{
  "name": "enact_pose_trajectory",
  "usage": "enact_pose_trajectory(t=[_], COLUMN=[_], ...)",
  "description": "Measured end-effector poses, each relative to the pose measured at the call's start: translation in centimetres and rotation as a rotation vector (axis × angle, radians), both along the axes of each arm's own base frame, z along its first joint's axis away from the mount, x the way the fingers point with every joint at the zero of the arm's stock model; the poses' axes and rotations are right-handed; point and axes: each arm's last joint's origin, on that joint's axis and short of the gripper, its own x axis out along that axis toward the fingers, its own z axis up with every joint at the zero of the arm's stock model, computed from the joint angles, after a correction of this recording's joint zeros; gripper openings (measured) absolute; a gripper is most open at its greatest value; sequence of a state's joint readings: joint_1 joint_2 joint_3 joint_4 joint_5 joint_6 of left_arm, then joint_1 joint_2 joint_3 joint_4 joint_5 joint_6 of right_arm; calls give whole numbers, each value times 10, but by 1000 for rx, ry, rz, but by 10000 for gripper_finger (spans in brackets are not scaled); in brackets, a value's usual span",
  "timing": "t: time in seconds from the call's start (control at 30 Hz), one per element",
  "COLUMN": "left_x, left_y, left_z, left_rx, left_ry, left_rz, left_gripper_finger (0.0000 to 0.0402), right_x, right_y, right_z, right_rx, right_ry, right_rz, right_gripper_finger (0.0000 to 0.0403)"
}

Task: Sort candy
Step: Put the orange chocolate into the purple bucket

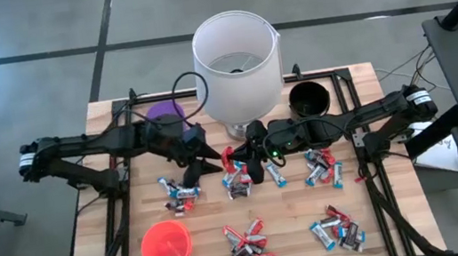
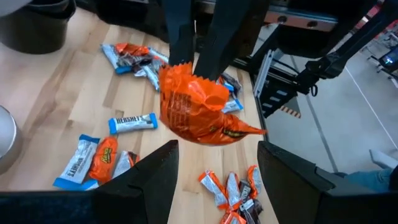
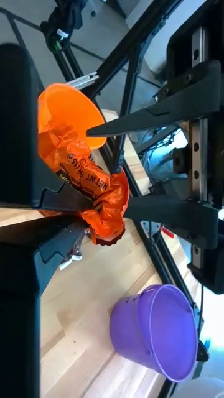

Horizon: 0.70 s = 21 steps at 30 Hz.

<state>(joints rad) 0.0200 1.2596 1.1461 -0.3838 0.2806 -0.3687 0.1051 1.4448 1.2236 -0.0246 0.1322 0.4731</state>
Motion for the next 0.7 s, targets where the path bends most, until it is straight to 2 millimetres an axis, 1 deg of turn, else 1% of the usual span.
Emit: enact_pose_trajectory(t=[0.33,0.7], left_x=[4,6], left_y=[1,3], left_z=[3,3], left_rx=[-2,37], left_ry=[-44,-56], left_rz=[15,73], left_gripper_finger=[201,200], right_x=[-1,-1], right_y=[0,1], right_z=[1,1], right_rx=[-2,-6], right_ry=[1,-2], right_rz=[1,4], right_gripper_finger=[8,8])
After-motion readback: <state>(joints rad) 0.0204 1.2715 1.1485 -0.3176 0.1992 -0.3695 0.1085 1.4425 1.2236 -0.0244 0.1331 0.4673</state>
